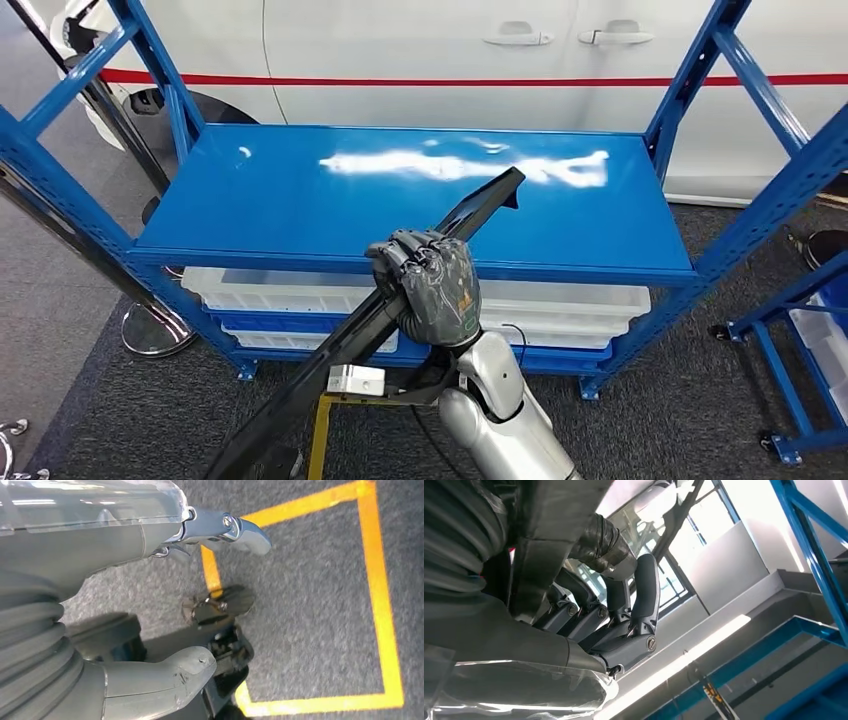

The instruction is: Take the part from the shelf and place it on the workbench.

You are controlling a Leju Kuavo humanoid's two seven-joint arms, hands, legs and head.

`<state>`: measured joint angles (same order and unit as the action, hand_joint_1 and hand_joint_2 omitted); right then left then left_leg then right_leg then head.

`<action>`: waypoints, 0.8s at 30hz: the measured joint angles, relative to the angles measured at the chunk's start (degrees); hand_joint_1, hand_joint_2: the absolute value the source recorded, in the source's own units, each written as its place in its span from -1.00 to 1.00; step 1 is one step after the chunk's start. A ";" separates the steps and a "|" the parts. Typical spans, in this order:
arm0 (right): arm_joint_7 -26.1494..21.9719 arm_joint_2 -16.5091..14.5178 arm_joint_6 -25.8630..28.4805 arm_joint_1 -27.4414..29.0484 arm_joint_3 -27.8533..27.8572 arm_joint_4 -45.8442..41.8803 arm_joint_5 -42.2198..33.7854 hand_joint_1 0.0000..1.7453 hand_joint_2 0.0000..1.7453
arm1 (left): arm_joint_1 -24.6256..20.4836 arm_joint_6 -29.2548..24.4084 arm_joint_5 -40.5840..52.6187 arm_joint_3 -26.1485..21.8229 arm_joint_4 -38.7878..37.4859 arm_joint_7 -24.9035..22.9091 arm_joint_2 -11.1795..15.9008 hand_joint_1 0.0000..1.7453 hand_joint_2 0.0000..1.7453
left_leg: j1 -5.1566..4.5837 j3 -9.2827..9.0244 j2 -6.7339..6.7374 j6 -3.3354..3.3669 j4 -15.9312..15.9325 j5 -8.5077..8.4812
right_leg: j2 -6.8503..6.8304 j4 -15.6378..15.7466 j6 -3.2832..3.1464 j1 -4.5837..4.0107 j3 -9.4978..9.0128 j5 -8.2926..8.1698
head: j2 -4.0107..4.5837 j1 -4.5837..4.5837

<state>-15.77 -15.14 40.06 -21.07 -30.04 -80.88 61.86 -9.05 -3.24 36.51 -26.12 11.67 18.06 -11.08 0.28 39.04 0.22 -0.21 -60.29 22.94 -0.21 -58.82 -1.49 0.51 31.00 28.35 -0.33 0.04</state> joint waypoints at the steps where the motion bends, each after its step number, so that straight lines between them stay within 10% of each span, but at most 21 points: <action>1: 0.18 0.03 -0.01 -0.61 -0.06 0.38 -0.05 1.00 1.00 | 0.04 -0.02 -0.04 0.00 0.00 -0.02 0.00 -1.00 1.00 | 0.15 0.78 -0.09 -0.30 -2.18 2.52 | -0.12 0.17 -0.36 0.13 0.75 -0.78 | 0.00 0.02; 4: 0.54 0.06 -0.01 -1.50 -0.13 1.17 0.34 1.00 1.00 | 0.11 -0.09 -0.02 0.00 0.00 -0.13 -0.01 -1.00 1.00 | 0.45 2.54 -0.13 -1.04 -12.00 9.27 | -0.25 0.08 -0.57 0.09 3.47 -2.88 | 0.00 0.03; 6: 0.71 0.08 0.00 -1.62 -0.13 1.67 0.88 1.00 1.00 | 0.10 -0.15 0.07 0.00 0.00 -0.21 -0.01 -1.00 1.00 | 0.54 0.64 -0.12 -1.20 -13.28 7.73 | -0.34 -0.09 -0.38 0.10 5.34 -4.22 | 0.00 0.04; 8: 0.76 0.05 0.01 -1.74 -0.13 1.99 1.43 1.00 1.00 | -0.05 -0.23 0.13 0.00 0.00 -0.23 -0.01 -1.00 1.00 | 0.51 -4.98 -0.15 -0.90 -7.12 5.55 | -0.35 -0.28 -0.02 0.07 6.82 -5.40 | 0.00 0.04; 11: 0.82 -0.07 0.02 -2.12 -0.13 2.22 1.86 1.00 1.00 | -0.46 -0.37 0.24 0.00 0.01 -0.21 -0.04 -1.00 1.00 | 0.06 -11.46 -0.27 0.06 2.76 6.82 | -0.48 -0.08 0.92 -0.03 7.68 -7.13 | 0.00 0.03; 14: 0.82 -0.12 0.03 -2.42 -0.14 2.53 2.13 1.00 1.00 | -0.55 -0.33 0.54 0.00 0.01 -0.26 -0.25 -1.00 1.00 | 0.12 -10.78 0.03 1.26 4.08 5.29 | -0.32 -0.09 1.96 0.03 8.23 -7.27 | 0.00 0.01; 19: 0.84 0.01 0.03 -2.48 -0.15 3.03 2.21 1.00 1.00 | -0.62 -0.16 0.83 0.00 0.00 -0.61 -0.49 -1.00 1.00 | 0.02 -6.60 0.37 2.47 3.66 2.04 | 0.08 -14.34 2.64 0.04 11.99 3.00 | 0.00 -0.04; 21: 0.80 0.12 0.03 -2.43 -0.15 3.20 2.25 1.00 1.00 | -0.56 -0.11 0.97 0.00 0.00 -0.72 -0.50 -1.00 1.00 | -0.09 -4.60 0.38 2.36 3.04 1.09 | 0.08 -14.17 2.47 0.02 9.69 1.21 | 0.00 -0.04; 24: 0.36 0.04 0.04 -2.47 -0.14 3.26 2.22 1.00 1.00 | -0.48 -0.08 1.15 0.00 0.00 -0.79 -0.51 -1.00 1.00 | -0.25 -2.40 0.39 1.83 2.30 -0.04 | 0.12 -3.87 1.56 -0.41 1.98 -0.45 | 0.00 -0.03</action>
<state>-15.41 -15.10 40.10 -23.53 -30.18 -77.61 64.08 -9.52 -3.32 37.66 -26.12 11.67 17.28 -11.59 0.03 36.63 0.60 1.63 -57.99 22.90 -0.09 -62.69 0.07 0.10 32.98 27.90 -0.33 0.01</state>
